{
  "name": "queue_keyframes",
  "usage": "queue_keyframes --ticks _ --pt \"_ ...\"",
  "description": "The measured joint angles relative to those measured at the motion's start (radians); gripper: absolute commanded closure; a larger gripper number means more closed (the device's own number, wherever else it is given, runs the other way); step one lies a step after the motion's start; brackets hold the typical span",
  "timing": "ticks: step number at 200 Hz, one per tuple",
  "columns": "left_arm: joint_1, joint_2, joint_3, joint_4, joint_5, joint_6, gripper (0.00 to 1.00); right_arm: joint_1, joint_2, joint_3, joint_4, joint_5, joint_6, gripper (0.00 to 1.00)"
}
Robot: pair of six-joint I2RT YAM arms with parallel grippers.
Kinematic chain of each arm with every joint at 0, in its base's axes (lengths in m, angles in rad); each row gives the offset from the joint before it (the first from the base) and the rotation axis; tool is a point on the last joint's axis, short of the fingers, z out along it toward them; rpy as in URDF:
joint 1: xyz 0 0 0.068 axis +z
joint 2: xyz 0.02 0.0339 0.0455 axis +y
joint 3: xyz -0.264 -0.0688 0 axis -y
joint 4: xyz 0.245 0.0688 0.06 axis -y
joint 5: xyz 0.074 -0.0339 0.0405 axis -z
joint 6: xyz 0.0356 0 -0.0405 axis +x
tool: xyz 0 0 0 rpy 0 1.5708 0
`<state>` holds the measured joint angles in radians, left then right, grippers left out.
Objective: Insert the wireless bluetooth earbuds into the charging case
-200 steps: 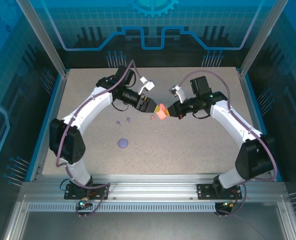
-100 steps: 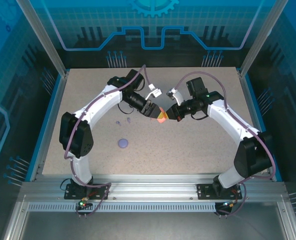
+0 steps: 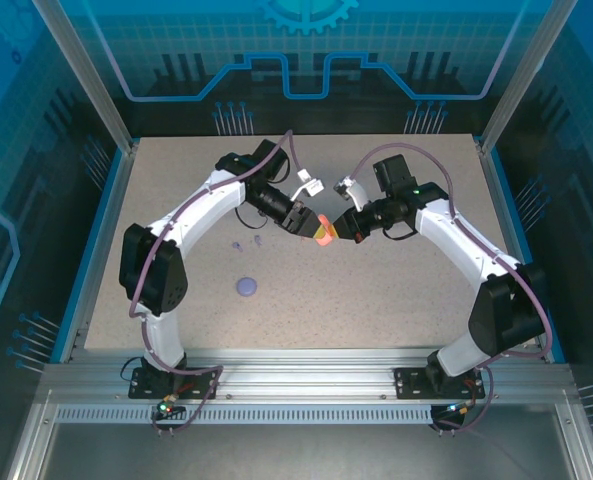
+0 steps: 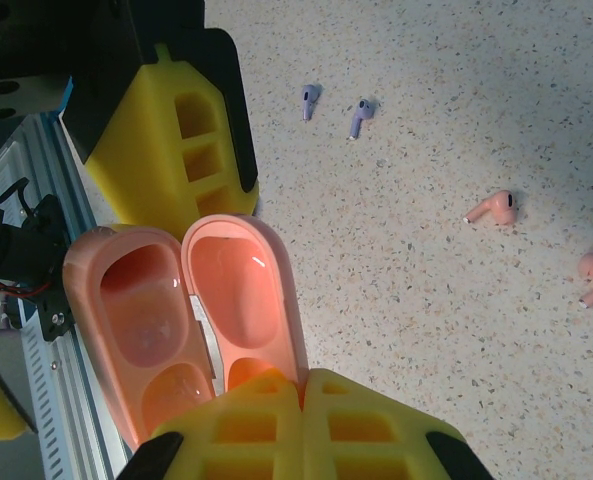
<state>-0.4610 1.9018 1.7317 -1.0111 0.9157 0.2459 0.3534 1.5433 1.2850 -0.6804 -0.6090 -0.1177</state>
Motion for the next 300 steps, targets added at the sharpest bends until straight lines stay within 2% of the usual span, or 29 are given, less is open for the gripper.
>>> queue_keyframes --ticks 60,94,112,128,143,177,186,207,237,264,284,300 --pt "0.000 0.028 0.000 -0.001 0.008 0.000 0.60 0.000 0.000 0.000 0.000 0.000 0.000 1.00" --pt "-0.002 0.031 0.000 0.000 0.018 0.000 0.67 0.000 0.000 0.000 0.000 0.004 0.000 1.00" --pt "-0.003 0.031 0.000 0.000 0.021 -0.001 0.75 0.000 0.000 0.000 0.000 0.008 0.000 1.00" --pt "-0.003 0.031 0.000 0.003 0.023 0.001 0.80 0.000 0.000 0.000 0.000 0.017 0.006 0.76" --pt "-0.003 0.031 0.000 0.009 0.022 0.000 0.83 -0.003 -0.002 0.000 0.010 0.033 0.021 0.60" --pt "0.016 0.020 -0.045 0.097 0.021 -0.032 0.88 -0.082 -0.063 0.000 0.022 0.058 0.119 0.39" --pt "0.029 0.003 -0.080 0.145 0.020 -0.055 0.89 -0.118 -0.101 0.000 0.029 0.061 0.159 0.34" --pt "0.053 -0.064 -0.168 0.264 -0.010 -0.114 0.92 -0.181 -0.204 -0.008 0.062 0.083 0.270 0.33" --pt "0.058 -0.235 -0.333 0.519 -0.110 -0.217 0.91 -0.189 -0.304 -0.065 0.104 0.136 0.419 0.32" --pt "0.056 -0.437 -0.572 0.848 -0.278 -0.329 0.91 -0.173 -0.296 -0.134 0.116 0.205 0.523 0.32" --pt "0.055 -0.566 -0.773 1.118 -0.443 -0.404 0.92 -0.128 -0.229 -0.146 0.113 0.274 0.587 0.32" --pt "0.052 -0.623 -0.875 1.260 -0.568 -0.436 0.92 -0.080 -0.162 -0.145 0.112 0.333 0.638 0.32"
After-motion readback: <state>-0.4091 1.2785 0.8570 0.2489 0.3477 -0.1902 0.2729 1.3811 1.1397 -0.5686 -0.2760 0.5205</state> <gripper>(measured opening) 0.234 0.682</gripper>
